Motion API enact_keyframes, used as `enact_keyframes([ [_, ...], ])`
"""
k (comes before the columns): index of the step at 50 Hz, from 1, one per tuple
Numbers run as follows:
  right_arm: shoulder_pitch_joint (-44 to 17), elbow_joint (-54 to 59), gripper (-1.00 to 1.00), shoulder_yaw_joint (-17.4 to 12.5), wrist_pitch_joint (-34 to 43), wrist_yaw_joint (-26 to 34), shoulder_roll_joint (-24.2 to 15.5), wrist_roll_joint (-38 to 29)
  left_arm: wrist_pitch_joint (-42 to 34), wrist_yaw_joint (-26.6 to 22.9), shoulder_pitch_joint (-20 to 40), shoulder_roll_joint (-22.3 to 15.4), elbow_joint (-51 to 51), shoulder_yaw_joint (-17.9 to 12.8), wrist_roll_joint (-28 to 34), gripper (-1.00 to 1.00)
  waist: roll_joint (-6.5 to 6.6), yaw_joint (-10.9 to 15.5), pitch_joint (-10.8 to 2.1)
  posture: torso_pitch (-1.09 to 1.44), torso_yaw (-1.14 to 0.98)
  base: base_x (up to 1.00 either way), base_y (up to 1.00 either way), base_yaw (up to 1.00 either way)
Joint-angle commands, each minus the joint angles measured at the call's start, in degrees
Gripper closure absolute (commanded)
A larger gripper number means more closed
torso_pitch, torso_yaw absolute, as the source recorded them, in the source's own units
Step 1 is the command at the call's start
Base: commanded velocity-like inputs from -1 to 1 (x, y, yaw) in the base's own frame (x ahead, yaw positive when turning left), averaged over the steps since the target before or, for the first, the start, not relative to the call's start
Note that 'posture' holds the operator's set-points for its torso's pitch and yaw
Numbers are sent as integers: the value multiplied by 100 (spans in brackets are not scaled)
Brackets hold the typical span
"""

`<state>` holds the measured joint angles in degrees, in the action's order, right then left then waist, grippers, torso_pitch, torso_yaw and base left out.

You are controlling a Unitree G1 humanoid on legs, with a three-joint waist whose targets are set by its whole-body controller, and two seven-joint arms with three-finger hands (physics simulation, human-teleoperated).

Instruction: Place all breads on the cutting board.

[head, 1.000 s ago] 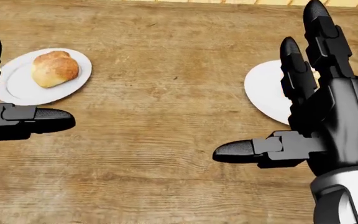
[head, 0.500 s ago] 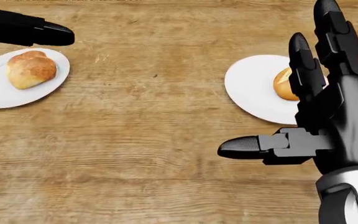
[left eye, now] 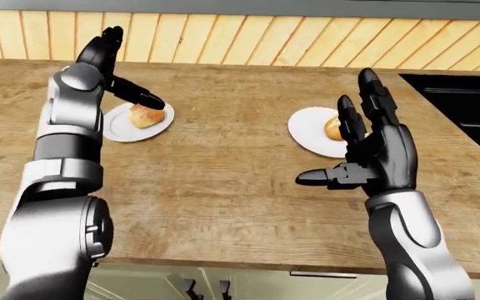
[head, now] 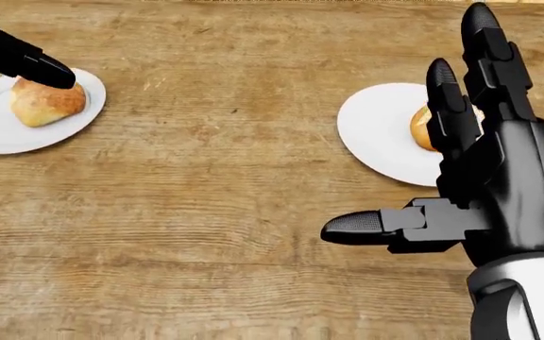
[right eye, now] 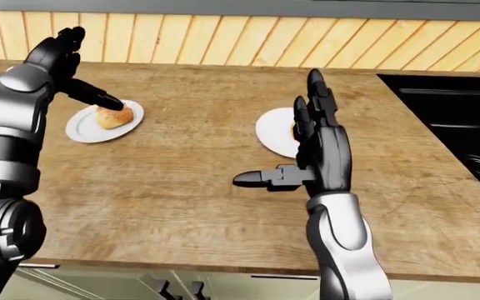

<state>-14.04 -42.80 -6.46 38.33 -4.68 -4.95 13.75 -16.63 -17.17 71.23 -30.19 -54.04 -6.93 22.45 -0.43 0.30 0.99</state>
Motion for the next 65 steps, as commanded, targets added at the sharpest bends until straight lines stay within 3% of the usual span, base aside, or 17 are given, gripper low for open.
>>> enact_keyframes([
  [1,-98,-150,-100,-8,-200,19,-11,-28,465,169,323,-92,-3,-12,90,-100,29,-4,-145,0,0,0,0,0],
  [9,-96,-133,-100,13,-208,33,18,-62,935,349,638,-79,-713,75,324,-100,31,-13,-161,0,0,0,0,0],
  [21,-75,-17,-100,-11,-317,59,19,-71,1182,415,588,66,-1193,99,457,-100,53,-24,-190,0,0,0,0,0],
  [38,-2,68,-100,11,-445,74,40,-92,1262,625,479,75,-1510,95,501,-62,73,-48,-209,0,0,0,0,0],
  [65,56,125,-100,8,-536,89,57,-102,1212,647,266,54,-1594,101,597,-46,86,-58,-223,0,0,0,0,0],
])
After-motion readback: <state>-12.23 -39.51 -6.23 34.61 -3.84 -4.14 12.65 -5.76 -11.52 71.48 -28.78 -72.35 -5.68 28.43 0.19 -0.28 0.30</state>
